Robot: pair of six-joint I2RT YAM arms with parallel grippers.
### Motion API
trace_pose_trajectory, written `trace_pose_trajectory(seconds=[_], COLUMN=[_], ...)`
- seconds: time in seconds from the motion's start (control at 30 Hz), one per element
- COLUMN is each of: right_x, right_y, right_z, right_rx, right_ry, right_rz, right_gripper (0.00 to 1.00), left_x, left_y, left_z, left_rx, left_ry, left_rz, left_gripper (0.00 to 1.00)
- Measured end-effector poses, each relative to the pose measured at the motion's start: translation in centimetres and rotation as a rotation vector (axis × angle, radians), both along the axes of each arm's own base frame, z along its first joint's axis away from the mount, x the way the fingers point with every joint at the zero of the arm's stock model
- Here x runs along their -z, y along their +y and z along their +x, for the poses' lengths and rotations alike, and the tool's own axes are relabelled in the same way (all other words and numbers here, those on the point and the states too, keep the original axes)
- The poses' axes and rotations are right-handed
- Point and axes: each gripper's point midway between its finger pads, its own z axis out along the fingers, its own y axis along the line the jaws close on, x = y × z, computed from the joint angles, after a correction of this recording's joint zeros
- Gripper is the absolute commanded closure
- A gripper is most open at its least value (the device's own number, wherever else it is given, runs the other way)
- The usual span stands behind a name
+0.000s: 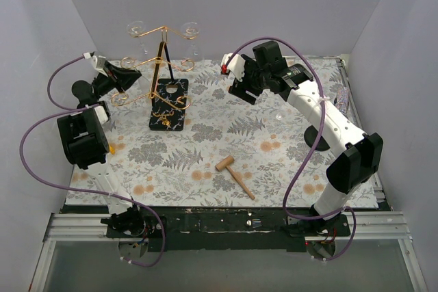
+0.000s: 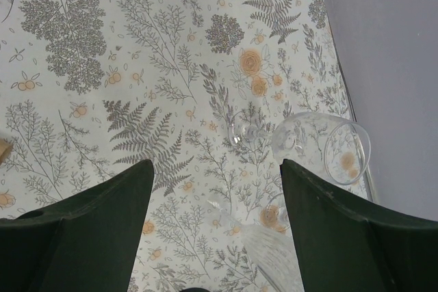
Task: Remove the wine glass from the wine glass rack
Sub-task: Pick up the wine glass from the wine rack.
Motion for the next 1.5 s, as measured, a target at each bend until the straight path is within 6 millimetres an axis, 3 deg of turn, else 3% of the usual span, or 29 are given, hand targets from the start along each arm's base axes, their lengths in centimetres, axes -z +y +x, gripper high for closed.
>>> trace_pose_trajectory(seconds=[0.57,0.83,1.23,1.5], right_x=[-0.1,0.0,1.2,2.7], right_y=[0.2,0.2,0.5,0.4], right_z=[0.2,0.3,0.5,0.2], right_rx=[0.000,0.001,0.007,0.012], right_ry=[-0.009,-0.009,-0.003,0.019], right_rz=[0.005,0.006,0.012,0.009], right_gripper=[0.16,0.16,0.16,0.16], left_x=[-0.5,-0.1,-0.6,0.3], left_y=[-0.2,0.5,-0.1,-0.6], left_z=[0.3,1.3,1.7,2.1], left_rx=[0.008,-0.051,-0.032,-0.046], left_ry=[-0.015,-0.029,-0.019,-0.008], left_rz=[0.007,0.043,0.055,0.103], left_gripper=[1.00,1.00,1.00,1.00])
